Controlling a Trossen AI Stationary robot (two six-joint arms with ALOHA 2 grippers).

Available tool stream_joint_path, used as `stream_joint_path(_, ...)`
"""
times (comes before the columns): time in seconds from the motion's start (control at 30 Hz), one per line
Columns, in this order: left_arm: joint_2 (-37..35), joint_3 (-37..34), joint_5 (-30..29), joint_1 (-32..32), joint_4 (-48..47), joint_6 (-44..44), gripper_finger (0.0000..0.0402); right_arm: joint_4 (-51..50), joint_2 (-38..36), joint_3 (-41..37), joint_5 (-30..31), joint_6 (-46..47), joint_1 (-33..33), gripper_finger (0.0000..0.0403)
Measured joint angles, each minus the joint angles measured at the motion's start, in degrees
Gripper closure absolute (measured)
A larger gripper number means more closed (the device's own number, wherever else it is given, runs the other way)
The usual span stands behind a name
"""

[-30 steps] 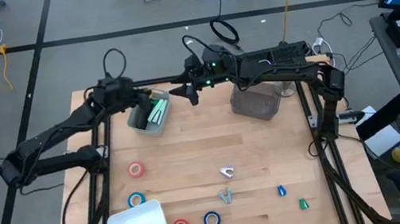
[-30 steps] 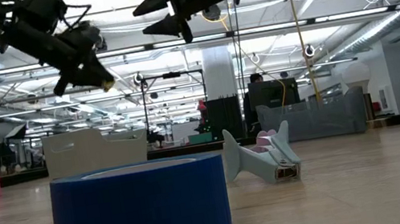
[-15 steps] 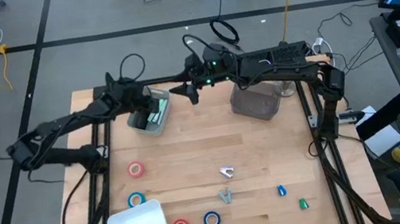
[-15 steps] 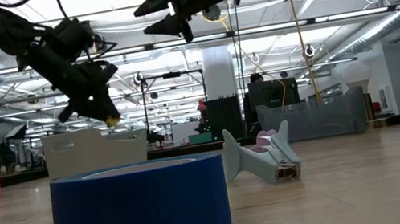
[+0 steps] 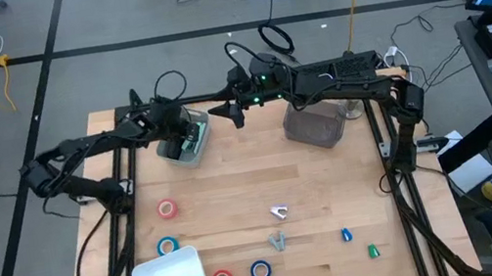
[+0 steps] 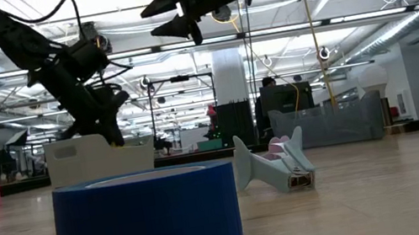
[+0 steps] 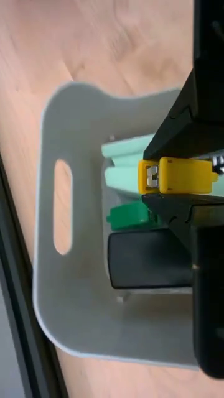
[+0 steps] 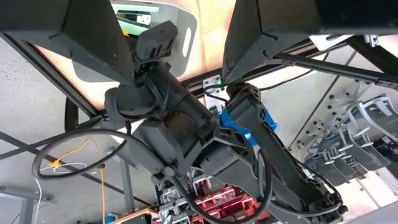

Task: Pick and place Stapler, Stapler remover, tape
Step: Put the yellow stapler into the gray bin

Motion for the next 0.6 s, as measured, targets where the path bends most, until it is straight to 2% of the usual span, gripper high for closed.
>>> stream_joint_path(0.23, 1.4, 0.0, -0.7, 0.0, 0.7, 0.0, 0.0321, 0.0, 0.0, 0.0, 0.0, 0.1, 0.0, 0.0160)
stream_joint_path(0.43, 1.4, 0.0, -4.5, 0.1, 0.7, -0.5, 0.0319, 0.0, 0.0, 0.0, 0.0, 0.1, 0.0, 0.0164)
stream_joint_path(0.6, 1.4, 0.0, -4.5, 0.1, 0.7, 0.7, 0.0299, 0.0, 0.0, 0.0, 0.0, 0.2, 0.0, 0.0162)
